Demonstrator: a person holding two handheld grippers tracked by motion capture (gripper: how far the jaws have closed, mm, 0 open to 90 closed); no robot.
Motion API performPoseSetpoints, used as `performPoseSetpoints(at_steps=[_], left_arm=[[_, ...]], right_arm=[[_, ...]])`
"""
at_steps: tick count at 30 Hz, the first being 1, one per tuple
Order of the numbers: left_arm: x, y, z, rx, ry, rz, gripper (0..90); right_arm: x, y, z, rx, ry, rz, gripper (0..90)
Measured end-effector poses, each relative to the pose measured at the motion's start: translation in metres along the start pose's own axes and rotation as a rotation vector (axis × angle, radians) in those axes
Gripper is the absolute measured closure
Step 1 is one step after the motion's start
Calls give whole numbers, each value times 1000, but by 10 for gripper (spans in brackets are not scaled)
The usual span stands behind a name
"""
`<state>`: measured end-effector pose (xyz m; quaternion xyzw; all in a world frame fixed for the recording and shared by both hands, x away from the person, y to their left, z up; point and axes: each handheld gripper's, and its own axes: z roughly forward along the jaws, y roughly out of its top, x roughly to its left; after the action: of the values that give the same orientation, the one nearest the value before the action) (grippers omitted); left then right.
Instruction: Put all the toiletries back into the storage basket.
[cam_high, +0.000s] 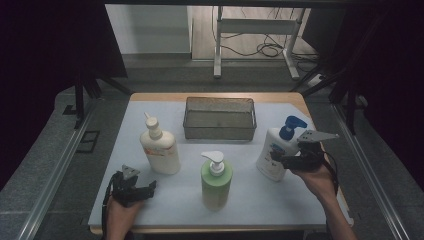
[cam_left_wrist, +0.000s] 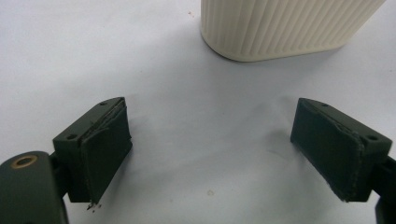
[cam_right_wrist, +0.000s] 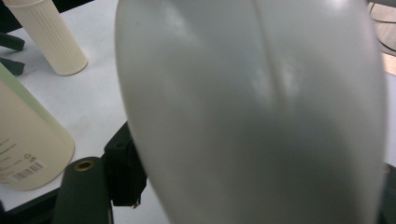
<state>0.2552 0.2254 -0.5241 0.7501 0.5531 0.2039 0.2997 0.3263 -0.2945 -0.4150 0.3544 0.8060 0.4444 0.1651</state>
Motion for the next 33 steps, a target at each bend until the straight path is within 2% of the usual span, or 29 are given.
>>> performPoseSetpoints(at_steps=[11,25,33], left_arm=[[0,0,0,0,0,0,118],[0,0,0,-1,-1,2,118],[0,0,0,1,-1,4,118]], right_arm=[[0,1,4,3,-9,-10,358],[4,3,1,14,-50,-31,373],[7,15,-5,0,-50,-33,374]])
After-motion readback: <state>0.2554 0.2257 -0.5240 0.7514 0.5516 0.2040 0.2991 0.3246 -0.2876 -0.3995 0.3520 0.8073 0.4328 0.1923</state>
